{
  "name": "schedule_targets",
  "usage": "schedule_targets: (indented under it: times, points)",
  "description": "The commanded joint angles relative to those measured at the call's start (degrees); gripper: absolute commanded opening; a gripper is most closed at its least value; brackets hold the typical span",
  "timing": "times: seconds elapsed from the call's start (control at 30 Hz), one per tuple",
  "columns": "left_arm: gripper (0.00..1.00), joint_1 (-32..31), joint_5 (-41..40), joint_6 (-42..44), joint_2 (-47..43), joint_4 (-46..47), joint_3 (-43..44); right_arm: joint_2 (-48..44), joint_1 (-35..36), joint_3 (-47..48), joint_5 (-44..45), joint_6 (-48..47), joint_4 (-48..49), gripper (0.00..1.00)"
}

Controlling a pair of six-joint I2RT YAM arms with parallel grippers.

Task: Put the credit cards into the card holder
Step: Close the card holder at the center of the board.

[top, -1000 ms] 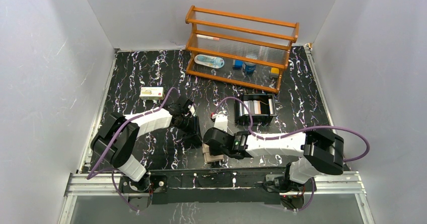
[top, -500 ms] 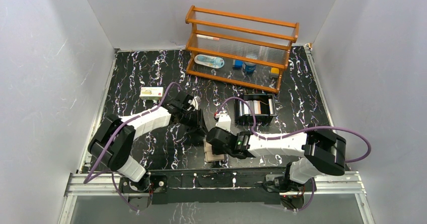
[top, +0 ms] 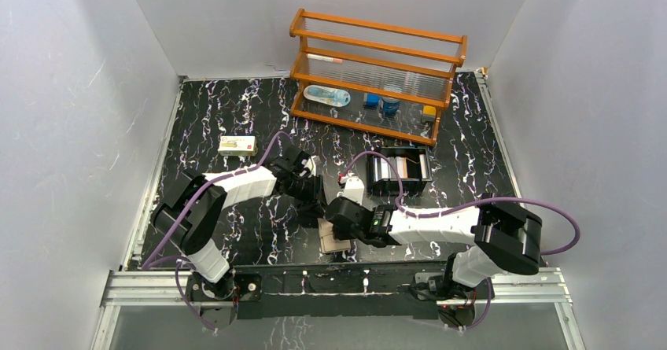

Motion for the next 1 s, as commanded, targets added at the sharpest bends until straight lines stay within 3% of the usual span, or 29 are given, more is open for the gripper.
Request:
schedule_targets:
  times: [0.0,0.97]
  points:
    - [0.28,-0.2,-2.0,1.4,-0.3,-2.2,-0.4,-1.3,-0.8,-1.4,0.8,0.1,1.1,0.0]
    - [0.26,-0.3,-3.6,0.5,-1.7,-3.0,-1.4,-4.0,-0.9,-2.1,-2.6,1.5,2.2,0.0]
